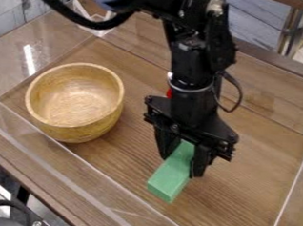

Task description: Put the green stick in the brown bowl

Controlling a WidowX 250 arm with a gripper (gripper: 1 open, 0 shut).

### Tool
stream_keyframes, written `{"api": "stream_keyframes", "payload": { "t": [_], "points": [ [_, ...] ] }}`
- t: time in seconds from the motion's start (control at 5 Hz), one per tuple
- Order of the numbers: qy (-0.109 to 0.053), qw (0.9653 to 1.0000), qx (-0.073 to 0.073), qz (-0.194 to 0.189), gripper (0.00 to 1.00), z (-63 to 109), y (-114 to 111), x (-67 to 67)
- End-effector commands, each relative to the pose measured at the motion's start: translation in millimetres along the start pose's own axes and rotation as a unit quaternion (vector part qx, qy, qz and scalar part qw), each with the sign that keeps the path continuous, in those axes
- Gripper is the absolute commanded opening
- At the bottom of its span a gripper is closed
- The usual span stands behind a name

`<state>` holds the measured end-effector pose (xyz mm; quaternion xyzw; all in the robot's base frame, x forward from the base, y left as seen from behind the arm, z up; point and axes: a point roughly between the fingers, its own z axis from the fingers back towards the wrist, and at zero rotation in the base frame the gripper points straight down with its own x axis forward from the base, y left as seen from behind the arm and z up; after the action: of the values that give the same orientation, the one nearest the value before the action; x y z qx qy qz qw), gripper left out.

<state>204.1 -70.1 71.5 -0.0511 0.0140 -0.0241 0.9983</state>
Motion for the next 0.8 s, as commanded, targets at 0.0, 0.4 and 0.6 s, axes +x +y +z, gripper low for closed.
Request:
{"api": "stream_keyframes", "payload": {
  "t": [0.0, 0.4, 0.6],
  "points": [
    [-0.030, 0.9994, -0.007, 0.018, 0.00, 11.8, -3, 4.9],
    [-0.029, 0.9992, -0.008, 0.026, 0.00, 9.1, 2, 4.1],
    [-0.027, 0.9995, -0.009, 0.013, 0.00, 8.3, 7, 4.3]
  ]
}}
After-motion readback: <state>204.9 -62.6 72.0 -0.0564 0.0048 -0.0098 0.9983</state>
